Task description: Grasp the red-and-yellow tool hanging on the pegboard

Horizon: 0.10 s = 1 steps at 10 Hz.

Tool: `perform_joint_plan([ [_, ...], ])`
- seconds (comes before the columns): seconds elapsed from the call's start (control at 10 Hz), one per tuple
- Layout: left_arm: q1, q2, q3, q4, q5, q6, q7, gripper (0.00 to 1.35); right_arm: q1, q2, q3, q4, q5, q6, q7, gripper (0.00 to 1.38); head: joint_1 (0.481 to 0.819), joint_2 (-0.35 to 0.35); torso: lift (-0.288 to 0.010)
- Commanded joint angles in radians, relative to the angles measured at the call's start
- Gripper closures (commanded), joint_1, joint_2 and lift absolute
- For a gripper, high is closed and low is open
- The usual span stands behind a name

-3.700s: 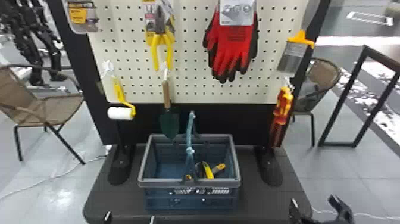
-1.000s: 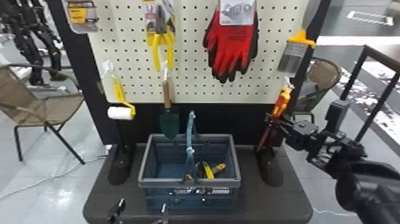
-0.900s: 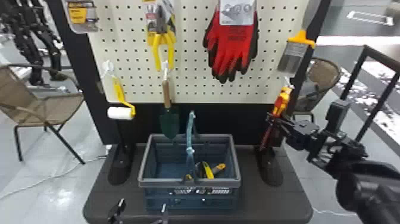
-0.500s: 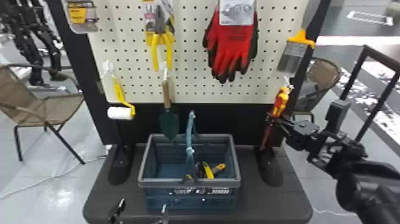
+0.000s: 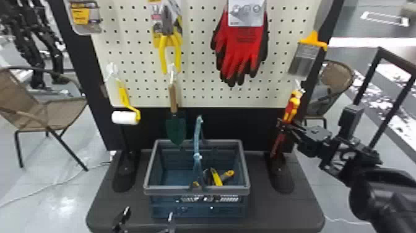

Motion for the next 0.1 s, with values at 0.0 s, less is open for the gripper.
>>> perform_joint_plan([
  [0.0,0.0,0.0,0.0,0.001,-0.001,0.0,0.0,0.13,0.0,0.0,0.0,0.001,0.0,0.0,0.0,1.3,0.549,0.0,-0.1],
])
